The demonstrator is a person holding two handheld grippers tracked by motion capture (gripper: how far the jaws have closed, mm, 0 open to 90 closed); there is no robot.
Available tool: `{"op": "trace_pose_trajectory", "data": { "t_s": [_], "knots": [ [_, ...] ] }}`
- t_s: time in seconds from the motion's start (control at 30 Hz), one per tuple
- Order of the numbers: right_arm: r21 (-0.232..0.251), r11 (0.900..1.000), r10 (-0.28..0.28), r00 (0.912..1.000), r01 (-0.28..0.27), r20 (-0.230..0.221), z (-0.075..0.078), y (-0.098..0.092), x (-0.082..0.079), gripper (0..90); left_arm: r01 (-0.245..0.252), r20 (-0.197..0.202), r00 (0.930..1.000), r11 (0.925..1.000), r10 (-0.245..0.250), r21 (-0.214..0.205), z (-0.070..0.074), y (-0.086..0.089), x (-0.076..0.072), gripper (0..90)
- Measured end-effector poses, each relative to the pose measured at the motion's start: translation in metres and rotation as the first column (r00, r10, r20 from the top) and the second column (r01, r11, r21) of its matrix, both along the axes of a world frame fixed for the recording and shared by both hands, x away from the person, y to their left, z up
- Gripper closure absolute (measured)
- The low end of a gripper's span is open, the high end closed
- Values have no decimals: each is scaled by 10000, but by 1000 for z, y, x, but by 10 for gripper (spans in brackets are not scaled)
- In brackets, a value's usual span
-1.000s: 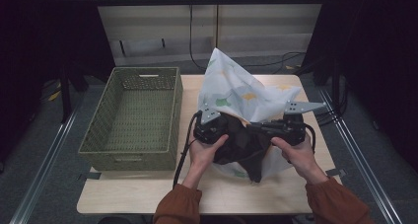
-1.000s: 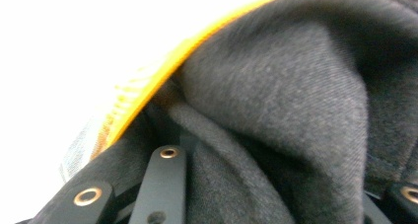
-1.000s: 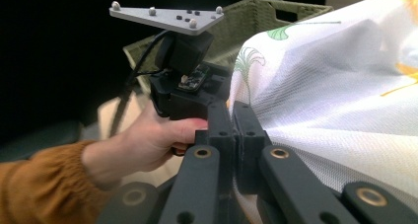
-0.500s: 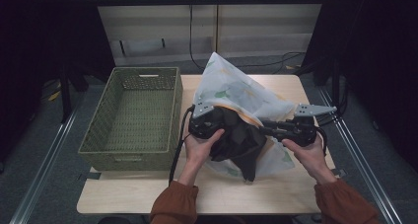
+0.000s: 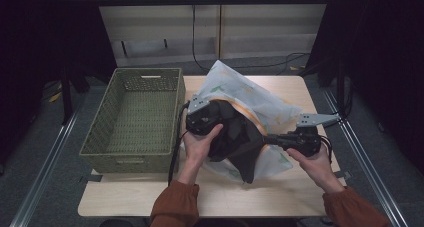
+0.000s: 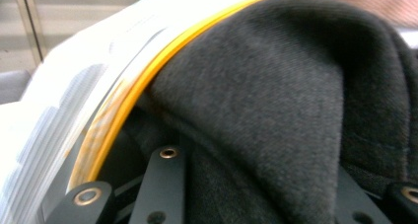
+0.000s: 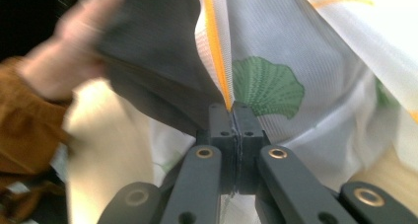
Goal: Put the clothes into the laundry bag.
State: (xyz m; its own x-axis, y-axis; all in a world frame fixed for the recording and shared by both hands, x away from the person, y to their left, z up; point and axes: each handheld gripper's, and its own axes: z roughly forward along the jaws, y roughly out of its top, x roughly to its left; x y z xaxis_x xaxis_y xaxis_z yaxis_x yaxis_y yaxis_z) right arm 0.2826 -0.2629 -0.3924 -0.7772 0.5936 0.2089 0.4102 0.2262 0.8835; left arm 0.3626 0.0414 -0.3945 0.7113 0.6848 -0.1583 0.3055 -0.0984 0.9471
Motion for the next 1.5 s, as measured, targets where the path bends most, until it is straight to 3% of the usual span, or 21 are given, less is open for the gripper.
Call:
{"op": "trace_pose_trajectory", "data": {
  "t_s": [0.07,0.13,0.2,0.33,0.4,0.47,0.57,0.67,0.8,0.9,1.0,1.07,1.13,1.2,1.23,1.33,1.4,1.47,1.5],
  "knots": [
    [729,9970,240,9996,-250,138,13,0,-4,897,-139,146,9998,9999,138,59,3,-4,0,693],
    [927,9950,351,9989,-379,311,20,1,-7,897,-133,171,9998,9997,129,195,1,-8,1,693],
    [664,9971,363,9989,-383,307,18,4,-10,897,17,111,9999,9976,-25,688,-8,-14,2,691],
    [166,9996,238,9987,-231,-453,-11,1,-8,896,647,-91,9979,9832,-641,1706,-43,-36,-1,684],
    [-38,9997,227,9965,-231,-801,-24,-1,-8,895,900,-263,9959,9784,-866,1861,-63,-44,-2,681],
    [-215,9997,112,9945,-136,-1040,-33,-4,-9,883,989,-407,9948,9807,-933,1684,-75,-47,-4,675],
    [-464,9989,63,9936,-116,-1125,-40,-7,-10,807,1278,-514,9916,9628,-1189,2379,-86,-54,-8,658],
    [-457,9990,-39,9956,-4,-939,-37,-6,-10,702,1648,-756,9857,9566,-1508,2404,-95,-56,-12,637],
    [-617,9978,-284,9989,260,-385,-22,2,-7,584,2006,-1034,9777,9585,-1828,2027,-94,-57,-17,559],
    [-821,9963,-252,9996,263,148,-11,11,-3,548,2332,-972,9713,9491,-2170,2117,-94,-60,-23,493],
    [-926,9942,-485,9971,538,579,1,20,4,492,2733,-1149,9596,9481,-2570,1624,-93,-63,-28,426],
    [-955,9937,-521,9967,580,626,5,25,11,496,3144,-1096,9479,9340,-2991,1698,-91,-64,-33,382],
    [-868,9943,-573,9972,613,488,2,28,18,697,3296,-1058,9429,9307,-3159,1583,-89,-63,-37,314],
    [-912,9956,-208,9995,231,256,-6,31,22,859,3413,-1123,9386,9256,-3262,1637,-85,-59,-40,237],
    [-1112,9938,-23,9999,36,117,-13,33,22,884,3494,-1088,9361,9199,-3345,1783,-82,-56,-41,221],
    [-1346,9909,15,9998,-44,-219,-25,32,20,893,3510,-807,9363,9200,-3419,1745,-69,-39,-47,178],
    [-1292,9916,-8,9990,-50,-445,-31,30,20,894,3259,-460,9452,9275,-3231,1831,-60,-27,-51,173],
    [-1277,9918,-3,9988,-60,-494,-33,28,20,894,3126,-300,9494,9312,-3126,1875,-57,-17,-51,147],
    [-1247,9922,-4,9983,-67,-574,-33,28,20,893,3163,-373,9482,9277,-3154,1982,-57,-13,-50,148]
  ]
}}
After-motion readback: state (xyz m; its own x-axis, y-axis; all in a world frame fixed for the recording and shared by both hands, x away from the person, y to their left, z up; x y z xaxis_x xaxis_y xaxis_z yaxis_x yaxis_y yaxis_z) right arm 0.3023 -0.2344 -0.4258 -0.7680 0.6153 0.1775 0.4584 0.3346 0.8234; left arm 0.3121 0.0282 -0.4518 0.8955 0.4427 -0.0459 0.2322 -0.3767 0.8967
